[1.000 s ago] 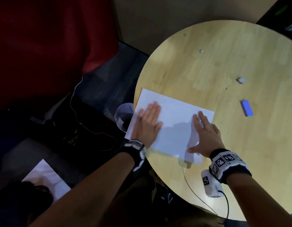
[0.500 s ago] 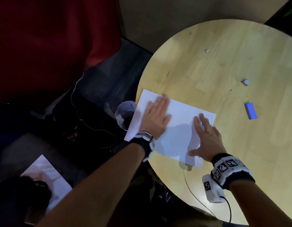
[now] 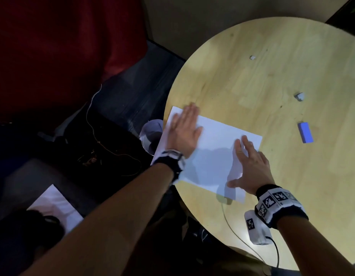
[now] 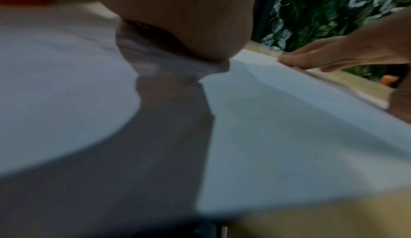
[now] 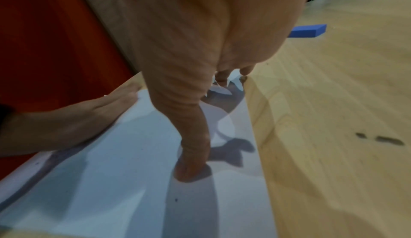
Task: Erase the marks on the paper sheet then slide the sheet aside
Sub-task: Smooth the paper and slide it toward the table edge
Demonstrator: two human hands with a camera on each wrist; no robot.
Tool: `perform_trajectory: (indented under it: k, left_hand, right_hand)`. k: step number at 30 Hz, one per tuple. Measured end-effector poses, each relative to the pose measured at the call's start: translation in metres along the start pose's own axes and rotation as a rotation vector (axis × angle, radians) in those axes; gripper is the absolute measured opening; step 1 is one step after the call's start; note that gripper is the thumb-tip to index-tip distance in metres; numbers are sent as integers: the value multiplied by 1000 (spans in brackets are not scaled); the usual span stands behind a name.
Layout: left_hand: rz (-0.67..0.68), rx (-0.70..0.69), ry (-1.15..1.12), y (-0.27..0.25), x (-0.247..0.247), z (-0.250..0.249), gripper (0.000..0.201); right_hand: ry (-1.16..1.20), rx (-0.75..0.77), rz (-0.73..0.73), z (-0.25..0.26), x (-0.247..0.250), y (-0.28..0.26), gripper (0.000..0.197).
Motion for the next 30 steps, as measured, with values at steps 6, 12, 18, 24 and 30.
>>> perform_trajectory:
  k: [6, 12, 18, 24, 30]
  left_hand:
    - [-22, 31, 14, -26, 15, 3, 65]
    - [58, -195, -41, -83, -6, -32, 59]
    - [60, 213, -20, -71, 9, 66, 63]
    - [78, -142, -83, -48, 9, -27, 62]
    - [36, 83, -34, -33, 6, 25, 62]
  right_hand:
    - [1, 4, 11, 0, 0, 1, 134]
    - [-13, 10, 10, -1, 2, 0, 136]
    - [-5, 1, 10, 2, 1, 0, 135]
    - [10, -49, 5, 10, 2, 0, 132]
    - [20, -33, -6, 8, 1, 1, 132]
Point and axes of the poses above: each hand's wrist, its own y-axis towards the middle knuckle, its own x-axis out of the back of the hand, z = x × y, the point moved 2 cm from there along y, towards the middle knuckle, and after that the axes turned 5 degrees about y, right-handed, at the moved point
